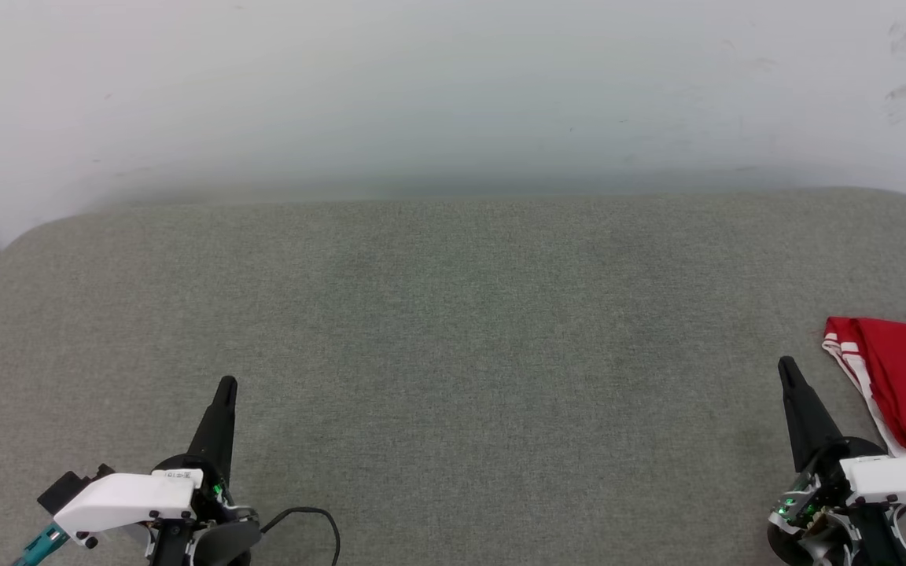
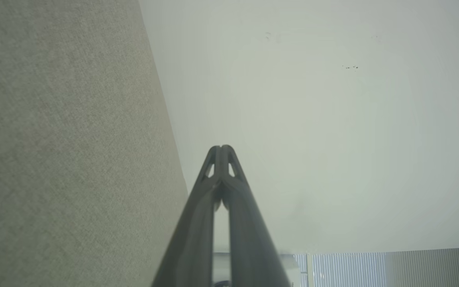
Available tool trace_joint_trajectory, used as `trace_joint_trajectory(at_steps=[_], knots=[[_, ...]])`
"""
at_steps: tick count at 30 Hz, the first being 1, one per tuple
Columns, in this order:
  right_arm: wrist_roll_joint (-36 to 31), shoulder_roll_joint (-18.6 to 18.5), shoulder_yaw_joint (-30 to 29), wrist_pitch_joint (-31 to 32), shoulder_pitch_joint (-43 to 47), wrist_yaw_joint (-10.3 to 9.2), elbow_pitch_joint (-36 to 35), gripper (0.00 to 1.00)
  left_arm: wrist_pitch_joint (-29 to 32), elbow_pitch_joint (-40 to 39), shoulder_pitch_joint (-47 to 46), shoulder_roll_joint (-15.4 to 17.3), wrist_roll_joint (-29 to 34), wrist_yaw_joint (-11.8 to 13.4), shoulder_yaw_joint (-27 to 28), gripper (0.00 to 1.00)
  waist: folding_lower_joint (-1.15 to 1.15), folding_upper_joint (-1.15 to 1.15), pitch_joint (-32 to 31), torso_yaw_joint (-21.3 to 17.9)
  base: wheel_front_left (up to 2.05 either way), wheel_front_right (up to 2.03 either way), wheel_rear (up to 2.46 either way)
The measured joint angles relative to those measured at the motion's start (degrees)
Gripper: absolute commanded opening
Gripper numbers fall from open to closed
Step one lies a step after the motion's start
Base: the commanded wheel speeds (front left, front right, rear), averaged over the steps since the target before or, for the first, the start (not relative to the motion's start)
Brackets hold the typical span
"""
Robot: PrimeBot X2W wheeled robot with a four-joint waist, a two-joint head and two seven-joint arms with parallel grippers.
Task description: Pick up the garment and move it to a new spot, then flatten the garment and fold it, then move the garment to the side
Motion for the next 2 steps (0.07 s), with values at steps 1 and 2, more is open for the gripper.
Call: trace_joint_trajectory(at_steps=[1, 2], knots=[[0.4, 0.0, 0.0, 0.0, -0.1, 0.0, 0.0, 0.0, 0.1, 0.0, 0.0, 0.0, -0.4, 0.0, 0.0, 0.0, 0.0, 0.0, 0.0, 0.0, 0.0, 0.0, 0.0], [0.8, 0.0, 0.0, 0.2, -0.1, 0.0, 0.1, 0.0, 0.2, 0.1, 0.0, 0.0, -0.8, -0.1, 0.1, 0.0, 0.0, 0.0, 0.0, -0.1, 0.0, 0.0, 0.0]])
